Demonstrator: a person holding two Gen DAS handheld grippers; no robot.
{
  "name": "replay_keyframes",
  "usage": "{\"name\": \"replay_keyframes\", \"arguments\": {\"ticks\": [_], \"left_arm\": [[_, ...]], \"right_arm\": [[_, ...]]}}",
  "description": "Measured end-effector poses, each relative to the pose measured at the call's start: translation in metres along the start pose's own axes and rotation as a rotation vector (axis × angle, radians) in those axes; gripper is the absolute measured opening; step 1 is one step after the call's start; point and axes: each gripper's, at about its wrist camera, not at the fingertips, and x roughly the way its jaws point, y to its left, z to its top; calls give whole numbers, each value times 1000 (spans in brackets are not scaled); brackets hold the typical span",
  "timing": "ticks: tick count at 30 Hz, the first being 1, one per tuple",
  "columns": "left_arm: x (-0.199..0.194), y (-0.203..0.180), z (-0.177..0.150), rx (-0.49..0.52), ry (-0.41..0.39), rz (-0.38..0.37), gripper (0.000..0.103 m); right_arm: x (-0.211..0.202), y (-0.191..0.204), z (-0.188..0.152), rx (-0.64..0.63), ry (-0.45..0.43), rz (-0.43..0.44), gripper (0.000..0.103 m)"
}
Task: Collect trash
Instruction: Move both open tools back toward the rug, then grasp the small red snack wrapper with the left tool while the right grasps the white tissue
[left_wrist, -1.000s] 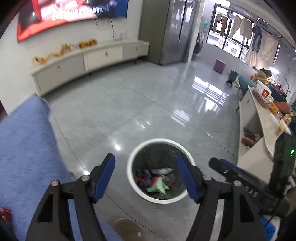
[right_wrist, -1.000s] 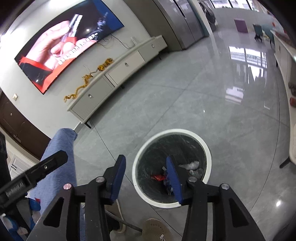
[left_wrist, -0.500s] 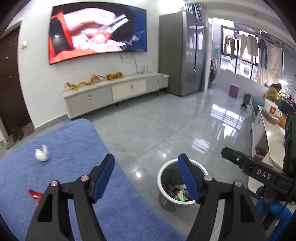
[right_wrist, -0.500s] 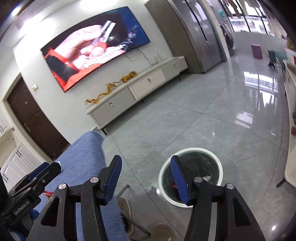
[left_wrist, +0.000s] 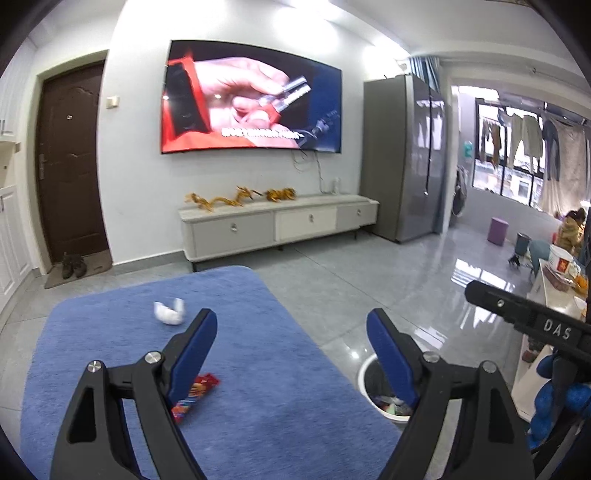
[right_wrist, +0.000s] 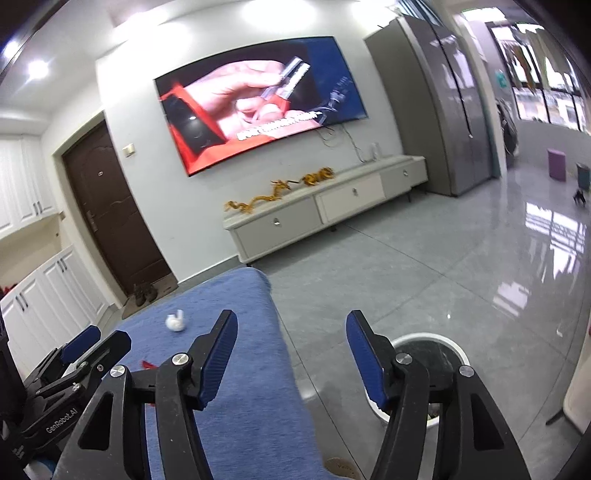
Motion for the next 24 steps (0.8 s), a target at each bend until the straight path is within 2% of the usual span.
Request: {"name": "replay_keyframes", "arguments": {"ticks": [9,16,20,24], "left_arm": [[-12,60,-1,-68,-27,82,83],[-11,136,-3,-171,-18,165,85],[-8,167,-12,-219,-7,164,86],[4,175,-26,-201,41,127,86]], "right_arm": [[2,53,14,-102,-25,70,62],[23,82,30,-163,-19,146,65],[41,93,34,-183,-1,177,66],[64,100,36,-188,33,207,67]]}}
